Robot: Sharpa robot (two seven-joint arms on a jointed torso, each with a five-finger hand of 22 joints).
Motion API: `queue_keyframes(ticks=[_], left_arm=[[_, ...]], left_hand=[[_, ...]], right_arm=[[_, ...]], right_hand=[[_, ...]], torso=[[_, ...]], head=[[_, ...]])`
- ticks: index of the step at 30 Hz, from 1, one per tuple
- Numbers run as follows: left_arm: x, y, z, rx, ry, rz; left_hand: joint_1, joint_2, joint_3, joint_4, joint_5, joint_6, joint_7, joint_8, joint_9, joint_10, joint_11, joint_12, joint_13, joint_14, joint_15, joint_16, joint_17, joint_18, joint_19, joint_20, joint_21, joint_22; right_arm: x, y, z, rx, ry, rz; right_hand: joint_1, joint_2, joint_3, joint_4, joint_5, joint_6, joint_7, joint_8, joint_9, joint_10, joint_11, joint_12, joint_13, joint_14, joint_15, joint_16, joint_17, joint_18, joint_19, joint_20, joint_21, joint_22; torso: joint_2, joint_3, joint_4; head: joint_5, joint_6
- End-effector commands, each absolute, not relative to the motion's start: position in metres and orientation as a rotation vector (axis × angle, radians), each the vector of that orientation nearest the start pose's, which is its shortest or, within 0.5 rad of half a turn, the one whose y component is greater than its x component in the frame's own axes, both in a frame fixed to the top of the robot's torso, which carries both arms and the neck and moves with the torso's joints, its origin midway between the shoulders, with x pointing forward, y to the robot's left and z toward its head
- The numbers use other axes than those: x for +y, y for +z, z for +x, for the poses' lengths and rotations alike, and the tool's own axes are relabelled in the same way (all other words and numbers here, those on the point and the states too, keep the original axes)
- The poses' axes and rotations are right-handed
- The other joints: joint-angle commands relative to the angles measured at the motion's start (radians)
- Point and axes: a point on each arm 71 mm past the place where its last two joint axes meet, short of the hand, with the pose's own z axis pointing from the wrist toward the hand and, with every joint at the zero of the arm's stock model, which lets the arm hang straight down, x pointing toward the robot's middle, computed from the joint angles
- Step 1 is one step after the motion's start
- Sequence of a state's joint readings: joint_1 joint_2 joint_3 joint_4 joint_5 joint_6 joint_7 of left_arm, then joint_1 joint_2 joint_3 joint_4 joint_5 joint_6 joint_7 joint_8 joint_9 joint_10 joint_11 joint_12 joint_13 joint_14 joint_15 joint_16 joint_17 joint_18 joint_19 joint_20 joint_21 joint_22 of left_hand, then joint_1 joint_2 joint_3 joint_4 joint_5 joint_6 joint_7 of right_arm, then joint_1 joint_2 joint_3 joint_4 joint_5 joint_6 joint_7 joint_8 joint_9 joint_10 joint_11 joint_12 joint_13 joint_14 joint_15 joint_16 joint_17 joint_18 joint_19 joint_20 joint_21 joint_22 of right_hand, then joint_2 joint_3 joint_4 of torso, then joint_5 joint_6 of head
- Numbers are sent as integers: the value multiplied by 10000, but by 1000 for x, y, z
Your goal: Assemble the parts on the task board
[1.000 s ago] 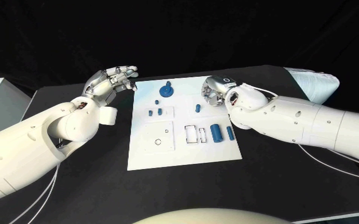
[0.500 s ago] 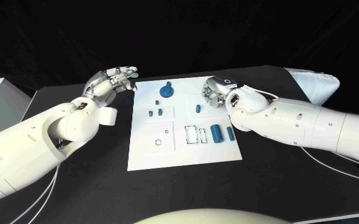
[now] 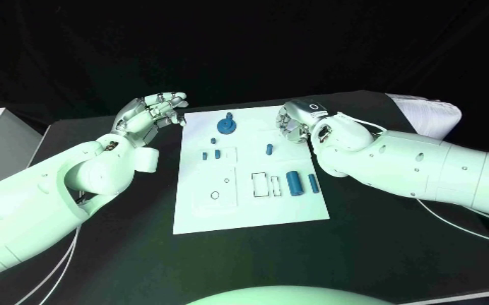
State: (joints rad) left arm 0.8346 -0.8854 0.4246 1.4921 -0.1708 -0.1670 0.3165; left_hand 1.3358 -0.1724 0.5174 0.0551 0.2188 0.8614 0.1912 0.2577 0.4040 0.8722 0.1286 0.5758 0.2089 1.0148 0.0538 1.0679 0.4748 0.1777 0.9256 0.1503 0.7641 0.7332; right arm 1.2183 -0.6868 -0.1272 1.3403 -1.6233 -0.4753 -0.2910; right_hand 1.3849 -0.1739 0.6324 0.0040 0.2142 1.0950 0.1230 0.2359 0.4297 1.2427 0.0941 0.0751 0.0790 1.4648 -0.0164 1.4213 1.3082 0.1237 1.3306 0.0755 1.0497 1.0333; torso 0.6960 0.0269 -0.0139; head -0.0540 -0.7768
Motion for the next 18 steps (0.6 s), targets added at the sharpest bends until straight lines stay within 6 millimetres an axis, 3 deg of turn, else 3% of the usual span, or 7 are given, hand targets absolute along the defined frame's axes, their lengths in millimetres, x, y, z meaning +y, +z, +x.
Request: queue_keyframes(ticks=[1,6,11,18], left_arm=[[258,-190,485,13016,-16385,-11750],[259,-191,486,13007,-16336,-11780],[259,-192,487,12992,-16315,-11820],[256,-194,489,12988,-16341,-11880]], left_hand=[[116,6,-30,-40,-16,-79,0,-38,-10,-52,-5,-40,-12,-23,21,-68,-16,58,73,5,-47,-16],[116,6,-30,-40,-16,-79,0,-38,-10,-52,-5,-40,-12,-23,21,-68,-16,58,73,5,-47,-16],[107,6,-40,-28,-18,-80,4,-36,-10,-63,0,-45,-17,-23,27,-70,-18,56,76,7,-54,-20],[104,8,-44,-22,-18,-77,4,-33,-9,-67,2,-46,-21,-23,29,-72,-19,55,79,9,-58,-24]], right_arm=[[-183,-199,511,15299,4122,-1655],[-179,-188,502,15104,4492,-1692],[-163,-179,488,14980,5162,-1901],[-126,-179,466,15045,6393,-2302]], right_hand=[[134,76,3,-48,25,24,42,-31,5,456,-356,50,188,567,-65,54,95,-61,40,-1,36,13],[130,74,4,-48,21,27,41,-28,7,460,-357,48,189,574,-65,74,128,-69,57,-1,74,54],[130,74,6,-49,18,29,40,-27,8,464,-358,47,190,576,-66,78,132,-72,63,-1,89,70],[130,77,12,-50,15,29,40,-27,10,465,-358,43,190,566,-66,50,81,-62,44,-2,50,31]], torso=[[-4,-1,2],[-25,-7,4],[-62,-6,-6],[-168,-25,4]], head=[[3,10],[41,29],[197,56],[650,-34]])
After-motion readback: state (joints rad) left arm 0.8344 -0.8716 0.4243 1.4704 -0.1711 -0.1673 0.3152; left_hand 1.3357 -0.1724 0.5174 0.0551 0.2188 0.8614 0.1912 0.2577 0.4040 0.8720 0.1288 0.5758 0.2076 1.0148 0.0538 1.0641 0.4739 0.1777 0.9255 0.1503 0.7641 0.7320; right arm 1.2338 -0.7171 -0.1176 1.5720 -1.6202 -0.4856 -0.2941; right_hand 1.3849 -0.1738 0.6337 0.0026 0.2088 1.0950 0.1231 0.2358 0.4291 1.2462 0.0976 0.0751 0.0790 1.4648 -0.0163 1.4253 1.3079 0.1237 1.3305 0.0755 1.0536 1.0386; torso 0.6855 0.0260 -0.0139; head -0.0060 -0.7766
